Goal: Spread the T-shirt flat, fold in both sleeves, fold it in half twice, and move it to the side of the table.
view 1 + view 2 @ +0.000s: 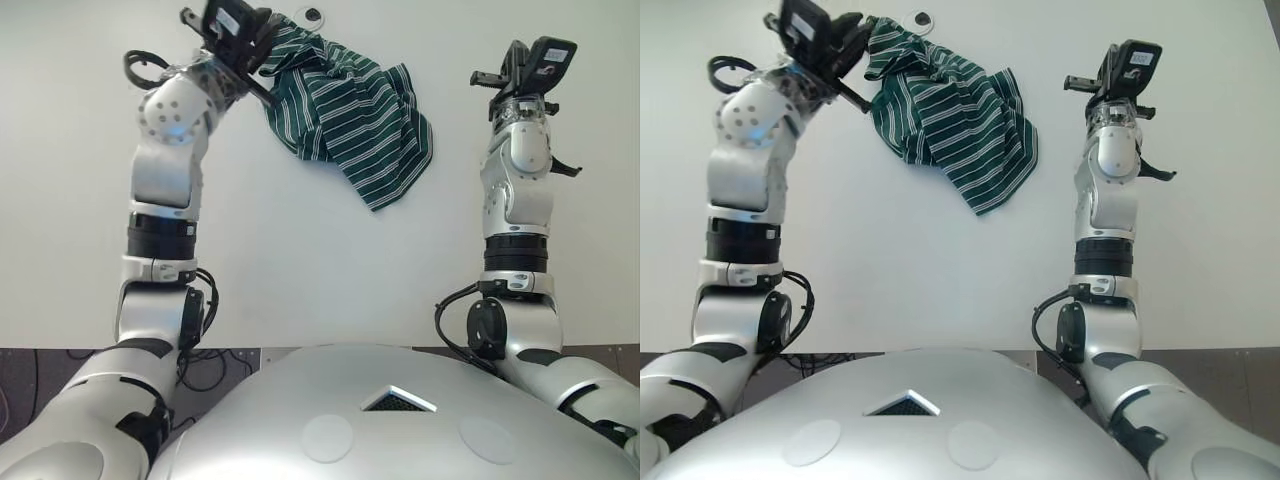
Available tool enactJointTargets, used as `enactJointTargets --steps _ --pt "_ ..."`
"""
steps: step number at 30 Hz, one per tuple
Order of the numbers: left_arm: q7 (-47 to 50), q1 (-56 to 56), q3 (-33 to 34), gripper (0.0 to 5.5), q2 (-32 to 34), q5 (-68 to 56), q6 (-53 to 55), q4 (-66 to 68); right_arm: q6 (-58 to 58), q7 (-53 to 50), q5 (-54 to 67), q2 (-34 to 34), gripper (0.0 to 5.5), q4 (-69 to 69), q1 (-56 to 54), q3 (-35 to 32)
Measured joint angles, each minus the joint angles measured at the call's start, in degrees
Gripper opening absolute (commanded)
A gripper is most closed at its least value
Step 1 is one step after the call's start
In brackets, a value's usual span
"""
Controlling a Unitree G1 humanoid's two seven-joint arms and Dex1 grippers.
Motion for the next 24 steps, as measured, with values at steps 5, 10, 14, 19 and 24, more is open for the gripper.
enactJointTargets --steps 5,10,14,19,24 --pt "2.2 -7.5 -5.2 1.83 -1.8 7.2 -8.1 18.6 0.0 -0.2 0.1 0.0 0.00 0.9 0.3 0.0" --pt "4.1 -13.0 -7.9 1.83 -3.1 11.5 -14.7 33.6 0.2 -0.6 0.4 0.0 0.00 1.5 1.2 -0.4" --pt "5.3 -17.2 -8.9 1.51 -5.1 13.4 -19.0 43.1 0.2 -0.6 0.4 0.1 0.00 2.1 1.4 -0.1" --pt "7.2 -21.0 -8.8 0.75 -6.0 13.9 -22.3 50.6 0.1 -1.1 0.5 0.2 0.00 3.3 1.3 -0.2" --pt "7.5 -22.0 -8.9 0.09 -6.8 15.0 -24.5 54.0 0.1 -1.6 0.8 0.2 0.00 4.3 1.3 -0.3"
